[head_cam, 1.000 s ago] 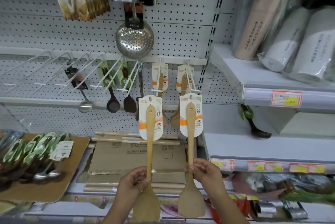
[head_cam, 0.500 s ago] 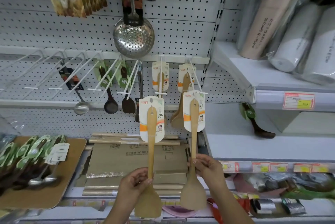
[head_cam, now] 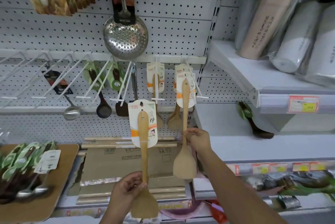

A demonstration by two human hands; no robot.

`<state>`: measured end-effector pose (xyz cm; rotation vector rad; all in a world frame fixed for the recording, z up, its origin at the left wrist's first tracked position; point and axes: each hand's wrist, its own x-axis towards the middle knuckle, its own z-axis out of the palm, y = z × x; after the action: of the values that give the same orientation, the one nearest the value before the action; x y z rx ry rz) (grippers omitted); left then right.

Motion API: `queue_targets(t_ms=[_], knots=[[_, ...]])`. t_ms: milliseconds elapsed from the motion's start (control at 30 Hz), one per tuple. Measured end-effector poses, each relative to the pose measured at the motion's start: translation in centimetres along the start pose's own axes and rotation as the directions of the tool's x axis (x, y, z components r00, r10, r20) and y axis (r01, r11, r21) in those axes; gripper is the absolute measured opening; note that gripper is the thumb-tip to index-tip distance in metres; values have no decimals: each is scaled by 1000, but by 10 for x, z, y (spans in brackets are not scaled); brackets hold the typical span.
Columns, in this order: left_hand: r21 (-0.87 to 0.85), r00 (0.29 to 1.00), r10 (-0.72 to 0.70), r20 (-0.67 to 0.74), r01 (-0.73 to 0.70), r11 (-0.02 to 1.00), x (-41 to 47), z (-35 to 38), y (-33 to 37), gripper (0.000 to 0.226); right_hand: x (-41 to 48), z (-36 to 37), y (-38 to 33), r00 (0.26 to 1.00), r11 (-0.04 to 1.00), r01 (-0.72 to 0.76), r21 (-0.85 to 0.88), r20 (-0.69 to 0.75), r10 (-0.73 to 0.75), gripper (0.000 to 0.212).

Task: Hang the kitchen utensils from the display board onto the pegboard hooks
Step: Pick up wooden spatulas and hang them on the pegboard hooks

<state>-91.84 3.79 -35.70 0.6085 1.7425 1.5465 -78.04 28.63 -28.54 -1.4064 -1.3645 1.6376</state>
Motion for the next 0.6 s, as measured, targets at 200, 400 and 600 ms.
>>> queue_targets(t_ms=[200,400,600], knots=[[18,999,10,-38,-9,1000,-2,1,13,30,43,8,-12,999,998,-42,-40,27,43,9],[56,1000,11,-16,-10,998,-5,5,21,21,71,14,-12,998,993,-10,-118,54,16,15],[29,999,-22,-43,24,999,-11,9,21,25,81,21,-9,994,972,96,-213,65,-84,24]])
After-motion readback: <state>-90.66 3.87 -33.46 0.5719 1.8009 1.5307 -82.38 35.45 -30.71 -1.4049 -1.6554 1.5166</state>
